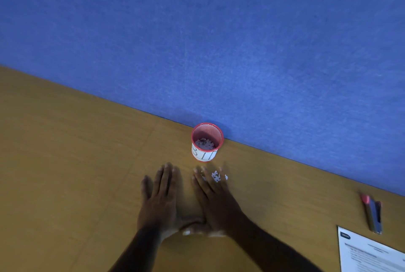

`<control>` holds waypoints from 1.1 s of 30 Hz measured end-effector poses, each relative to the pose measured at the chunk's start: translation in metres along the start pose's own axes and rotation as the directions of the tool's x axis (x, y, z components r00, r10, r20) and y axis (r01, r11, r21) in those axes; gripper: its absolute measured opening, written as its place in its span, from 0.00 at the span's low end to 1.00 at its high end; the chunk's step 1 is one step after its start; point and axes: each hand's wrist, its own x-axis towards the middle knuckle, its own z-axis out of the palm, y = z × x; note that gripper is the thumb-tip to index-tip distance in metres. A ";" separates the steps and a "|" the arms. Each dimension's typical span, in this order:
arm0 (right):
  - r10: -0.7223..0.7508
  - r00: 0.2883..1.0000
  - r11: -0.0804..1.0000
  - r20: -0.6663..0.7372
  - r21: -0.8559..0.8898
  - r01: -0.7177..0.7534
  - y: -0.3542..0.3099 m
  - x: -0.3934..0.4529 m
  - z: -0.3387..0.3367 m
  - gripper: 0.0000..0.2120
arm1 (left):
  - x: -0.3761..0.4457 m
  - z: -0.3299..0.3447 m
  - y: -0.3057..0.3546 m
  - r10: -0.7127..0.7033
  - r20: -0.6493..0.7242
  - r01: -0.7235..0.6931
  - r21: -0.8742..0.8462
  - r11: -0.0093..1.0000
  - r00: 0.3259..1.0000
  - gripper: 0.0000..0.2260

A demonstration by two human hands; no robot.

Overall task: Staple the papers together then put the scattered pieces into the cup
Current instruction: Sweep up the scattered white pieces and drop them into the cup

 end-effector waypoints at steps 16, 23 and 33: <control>0.101 0.995 0.995 0.021 -0.012 -0.101 0.011 -0.017 -0.007 0.59 | 0.001 0.002 0.001 -0.019 -0.029 0.020 0.008 1.000 0.999 0.62; -0.239 0.963 0.968 0.123 -0.052 0.246 0.029 -0.064 0.006 0.55 | 0.002 0.001 0.002 -0.022 -0.023 0.022 0.006 1.000 0.999 0.63; -0.212 0.971 0.973 0.109 -0.067 0.220 0.050 -0.040 -0.001 0.52 | 0.001 -0.001 0.004 -0.021 -0.031 0.021 -0.004 1.000 0.999 0.62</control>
